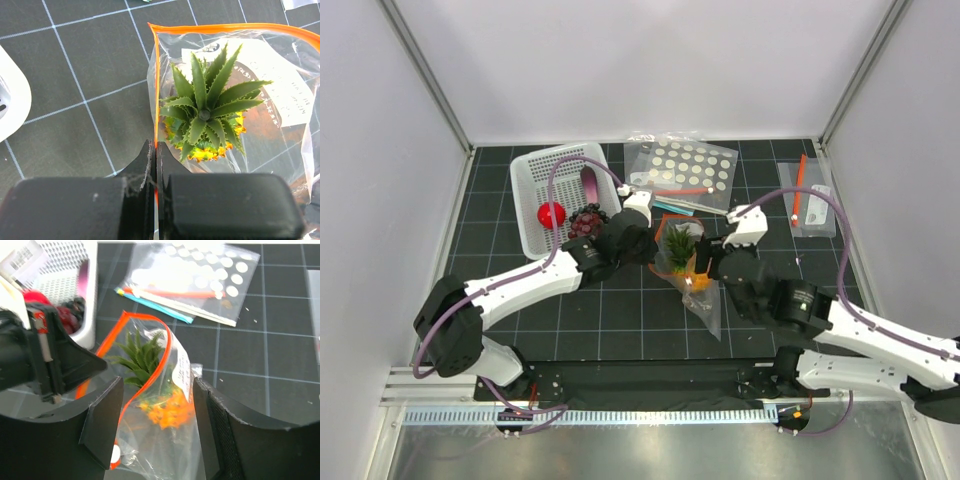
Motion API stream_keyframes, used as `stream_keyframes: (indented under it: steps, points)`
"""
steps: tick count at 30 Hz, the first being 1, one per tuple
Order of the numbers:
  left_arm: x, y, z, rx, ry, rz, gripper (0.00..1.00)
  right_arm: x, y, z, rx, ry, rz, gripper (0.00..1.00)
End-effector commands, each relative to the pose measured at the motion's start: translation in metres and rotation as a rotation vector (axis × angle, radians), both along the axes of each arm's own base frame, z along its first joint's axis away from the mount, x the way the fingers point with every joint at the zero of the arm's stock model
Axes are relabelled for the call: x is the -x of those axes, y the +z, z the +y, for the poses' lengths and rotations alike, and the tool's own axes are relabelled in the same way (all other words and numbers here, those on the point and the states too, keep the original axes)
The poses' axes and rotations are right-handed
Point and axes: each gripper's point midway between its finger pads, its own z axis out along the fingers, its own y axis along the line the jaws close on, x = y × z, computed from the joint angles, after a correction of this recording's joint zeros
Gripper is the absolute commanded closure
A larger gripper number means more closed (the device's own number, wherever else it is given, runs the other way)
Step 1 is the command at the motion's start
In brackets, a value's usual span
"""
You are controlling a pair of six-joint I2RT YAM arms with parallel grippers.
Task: Place the food in the zip-top bag and seal the zipper
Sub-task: Adjust the zipper food storage bag at the center of the board.
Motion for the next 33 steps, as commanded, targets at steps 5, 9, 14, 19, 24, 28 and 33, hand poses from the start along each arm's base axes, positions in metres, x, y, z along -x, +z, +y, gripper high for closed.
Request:
stream_keyframes:
  steps: [5, 9, 14, 19, 24, 28, 33]
  points:
    - [-0.003, 0.025, -0.001, 0.056, -0.008, -0.063, 1.00, -0.012, 0.003, 0.017, 0.191, -0.035, 0.080, 0.37]
    - [-0.004, 0.030, 0.004, 0.062, 0.011, -0.078, 1.00, -0.020, -0.001, 0.018, 0.250, -0.083, 0.098, 0.39]
    - [-0.003, 0.032, 0.007, 0.066, 0.018, -0.084, 1.00, -0.039, -0.017, 0.018, 0.235, -0.078, 0.161, 0.40]
    - [-0.002, 0.032, 0.006, 0.066, 0.010, -0.080, 1.00, -0.058, -0.039, 0.011, 0.254, -0.092, 0.236, 0.41]
    - [-0.004, 0.029, 0.002, 0.056, 0.007, -0.079, 1.00, -0.064, -0.044, 0.012, 0.224, -0.070, 0.259, 0.79]
    - [-0.004, 0.047, -0.004, 0.041, 0.004, -0.116, 1.00, -0.062, -0.014, 0.003, 0.156, -0.078, 0.189, 0.99]
    - [0.014, 0.114, -0.008, 0.082, -0.037, -0.157, 1.00, -0.069, -0.003, -0.013, 0.120, -0.107, 0.135, 0.99]
